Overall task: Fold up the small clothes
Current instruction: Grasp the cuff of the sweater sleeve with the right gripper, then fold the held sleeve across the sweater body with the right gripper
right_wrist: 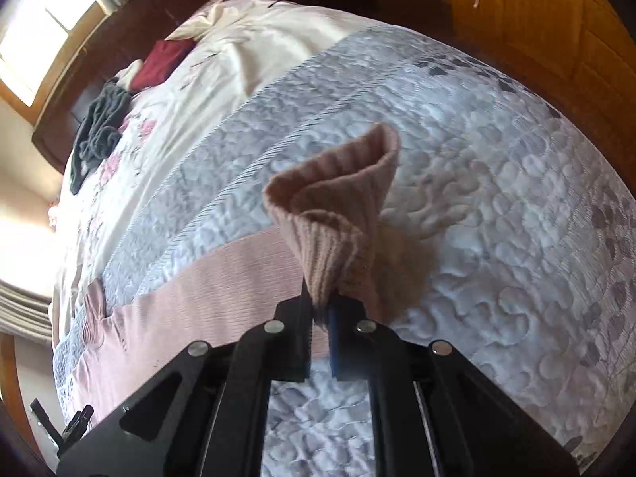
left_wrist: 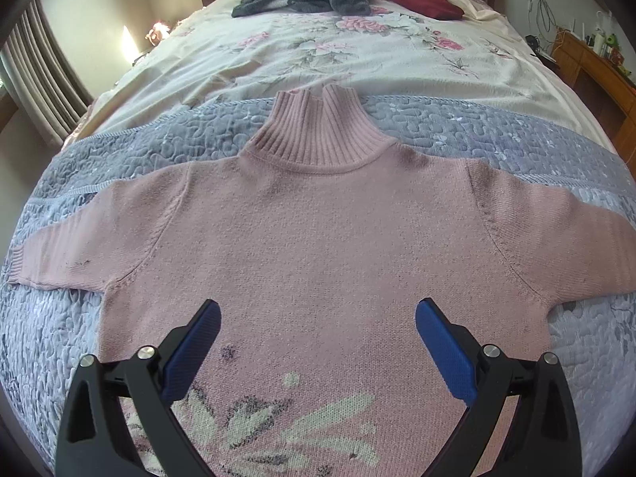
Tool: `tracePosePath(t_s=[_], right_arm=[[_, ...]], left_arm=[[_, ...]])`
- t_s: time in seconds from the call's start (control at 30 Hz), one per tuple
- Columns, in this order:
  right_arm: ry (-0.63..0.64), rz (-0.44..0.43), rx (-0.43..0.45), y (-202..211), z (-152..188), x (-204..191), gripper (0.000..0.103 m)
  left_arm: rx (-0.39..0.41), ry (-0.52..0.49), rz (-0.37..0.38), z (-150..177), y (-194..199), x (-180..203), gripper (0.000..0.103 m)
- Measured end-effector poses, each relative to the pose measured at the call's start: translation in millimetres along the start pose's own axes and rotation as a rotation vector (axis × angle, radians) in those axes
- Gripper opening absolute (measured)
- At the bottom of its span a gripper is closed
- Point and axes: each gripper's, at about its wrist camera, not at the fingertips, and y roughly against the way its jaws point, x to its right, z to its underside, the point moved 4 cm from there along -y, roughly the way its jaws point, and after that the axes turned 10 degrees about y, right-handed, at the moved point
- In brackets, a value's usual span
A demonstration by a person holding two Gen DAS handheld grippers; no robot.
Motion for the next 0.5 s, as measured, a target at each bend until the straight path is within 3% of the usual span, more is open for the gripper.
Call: tracePosePath(t_s=[0.2,0.4,0.5], right_arm=[[0.163,-0.124,-0.007,-6,9,-108,0.005],[0.292,-0.249,-0.057,-23,45,-213,0.005],[0.348,-0.273,-0.088,-36,63,-259,0.005]], left_arm=[[0.0,0.012,0.008,1,2,-20,0.099],[-0.004,0.039,0.013,0,3,-45,0.099],[-0.008,0.048,0.015,1,3,-57,0.099]])
